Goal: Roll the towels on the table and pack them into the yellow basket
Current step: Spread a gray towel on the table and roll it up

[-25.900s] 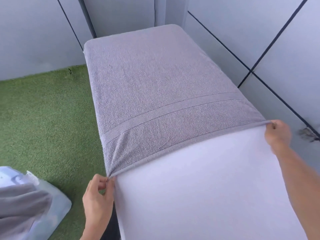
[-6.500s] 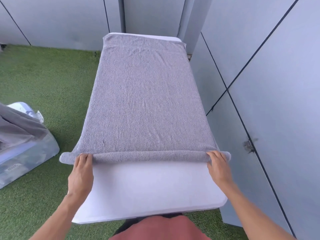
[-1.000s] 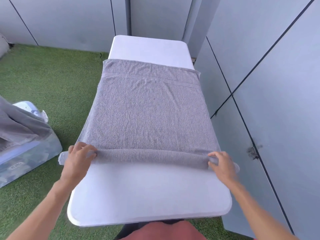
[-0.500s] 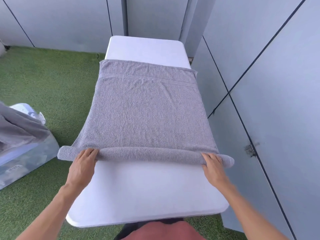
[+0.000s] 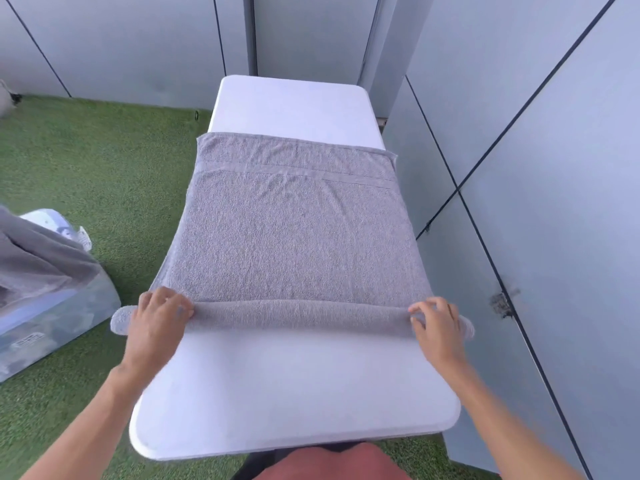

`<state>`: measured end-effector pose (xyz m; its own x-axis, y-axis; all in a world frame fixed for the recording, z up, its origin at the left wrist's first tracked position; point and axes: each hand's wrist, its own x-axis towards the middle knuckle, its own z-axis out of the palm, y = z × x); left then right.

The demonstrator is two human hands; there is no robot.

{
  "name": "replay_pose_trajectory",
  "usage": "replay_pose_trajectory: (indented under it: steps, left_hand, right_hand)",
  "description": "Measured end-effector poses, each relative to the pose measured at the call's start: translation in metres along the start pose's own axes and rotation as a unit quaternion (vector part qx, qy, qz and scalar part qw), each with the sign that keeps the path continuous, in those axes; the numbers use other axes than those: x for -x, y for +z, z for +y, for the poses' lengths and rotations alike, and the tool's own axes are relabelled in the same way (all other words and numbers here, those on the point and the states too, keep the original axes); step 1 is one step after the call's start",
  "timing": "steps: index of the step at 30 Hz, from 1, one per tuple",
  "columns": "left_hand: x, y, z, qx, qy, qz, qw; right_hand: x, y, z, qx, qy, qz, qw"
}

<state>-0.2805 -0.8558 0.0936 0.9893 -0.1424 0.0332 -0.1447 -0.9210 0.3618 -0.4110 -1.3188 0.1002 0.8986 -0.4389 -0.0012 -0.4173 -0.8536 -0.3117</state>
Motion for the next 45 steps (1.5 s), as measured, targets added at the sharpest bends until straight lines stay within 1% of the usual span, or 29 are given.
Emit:
replay_pose_trajectory:
  steps: [1,2,3,5,7,11,14,16,19,21,22,23,24,25,26,27,28,29,30,31,32,34,36,40,42,45]
  left_hand:
    - [0.011,0.006,0.002,-0.027,0.024,0.031,0.999]
    - [0.021,0.013,0.002,-0.035,0.047,0.045,0.997]
    - [0.032,0.018,0.002,-0.036,0.065,0.046,0.996]
    - [0.043,0.027,-0.003,-0.045,0.097,0.01,0.994]
    - [0.034,0.029,-0.009,-0.055,0.112,-0.024,0.992]
    - [-0.001,0.023,-0.003,-0.016,0.067,-0.073,0.995]
    - [-0.008,0.019,-0.004,-0.001,0.038,-0.103,0.994]
    - [-0.001,0.017,-0.006,-0.006,0.026,-0.131,0.991]
    - [0.001,0.008,-0.014,-0.022,0.019,-0.244,0.969]
    - [-0.009,0.001,-0.019,-0.001,0.002,-0.293,0.956]
    - [-0.015,0.0,-0.021,0.024,-0.011,-0.292,0.956]
    - [-0.019,-0.002,-0.019,0.057,-0.025,-0.271,0.961]
    - [-0.021,-0.003,-0.016,0.085,-0.036,-0.23,0.969]
    - [-0.02,-0.003,-0.013,0.095,-0.035,-0.173,0.98]
    - [-0.017,-0.002,-0.01,0.082,-0.025,-0.109,0.99]
    - [-0.01,0.001,-0.008,0.056,0.0,-0.051,0.997]
    - [0.0,0.006,-0.005,0.029,0.036,-0.003,0.999]
    - [0.013,0.014,-0.005,0.014,0.069,0.022,0.997]
    - [0.026,0.023,-0.007,0.001,0.091,0.027,0.996]
    - [0.037,0.034,-0.012,-0.013,0.104,0.019,0.994]
    - [0.043,0.043,-0.018,-0.026,0.117,0.006,0.993]
    - [0.039,0.05,-0.025,-0.04,0.126,-0.011,0.991]
    - [0.023,0.046,-0.021,-0.035,0.112,-0.039,0.992]
    - [0.001,0.03,-0.005,0.002,0.09,-0.042,0.995]
    - [0.008,0.03,-0.01,0.004,0.079,-0.052,0.995]
    - [0.027,0.03,-0.022,0.01,0.056,-0.102,0.993]
  right_hand:
    - [0.012,0.008,-0.001,0.051,-0.03,0.043,0.997]
    - [0.023,0.016,0.0,0.082,-0.043,0.055,0.994]
    - [0.033,0.023,0.002,0.095,-0.051,0.037,0.993]
    - [0.042,0.032,0.008,0.103,-0.067,-0.012,0.992]
    - [0.034,0.033,0.009,0.099,-0.068,-0.04,0.992]
    - [0.001,0.028,0.0,0.085,-0.016,-0.089,0.992]
    - [-0.007,0.018,-0.001,0.111,-0.026,-0.145,0.983]
    - [-0.004,0.009,0.002,0.126,-0.031,-0.202,0.971]
    - [-0.006,-0.009,0.004,0.091,-0.018,-0.275,0.957]
    - [-0.015,-0.02,0.0,0.039,0.021,-0.318,0.947]
    - [-0.02,-0.022,-0.003,0.021,0.047,-0.332,0.942]
    - [-0.024,-0.022,-0.004,-0.007,0.072,-0.328,0.942]
    - [-0.028,-0.019,-0.004,-0.043,0.086,-0.298,0.95]
    - [-0.028,-0.014,-0.005,-0.075,0.084,-0.246,0.963]
    - [-0.024,-0.008,-0.005,-0.082,0.075,-0.18,0.977]
    - [-0.017,-0.002,-0.006,-0.051,0.059,-0.113,0.991]
    - [-0.008,0.004,-0.005,0.003,0.04,-0.056,0.998]
    - [0.003,0.009,-0.007,0.057,0.018,-0.007,0.998]
    - [0.013,0.014,-0.007,0.095,-0.006,0.02,0.995]
    - [0.022,0.02,-0.007,0.12,-0.03,0.021,0.992]
    - [0.029,0.024,-0.007,0.14,-0.042,0.004,0.989]
    - [0.029,0.027,-0.003,0.149,-0.041,-0.036,0.987]
    - [0.017,0.024,-0.003,0.139,-0.029,-0.05,0.989]
    - [-0.007,0.013,-0.007,0.122,-0.029,-0.087,0.988]
    - [-0.006,0.008,-0.003,0.131,-0.036,-0.112,0.984]
    - [0.007,0.0,0.006,0.127,-0.045,-0.173,0.976]
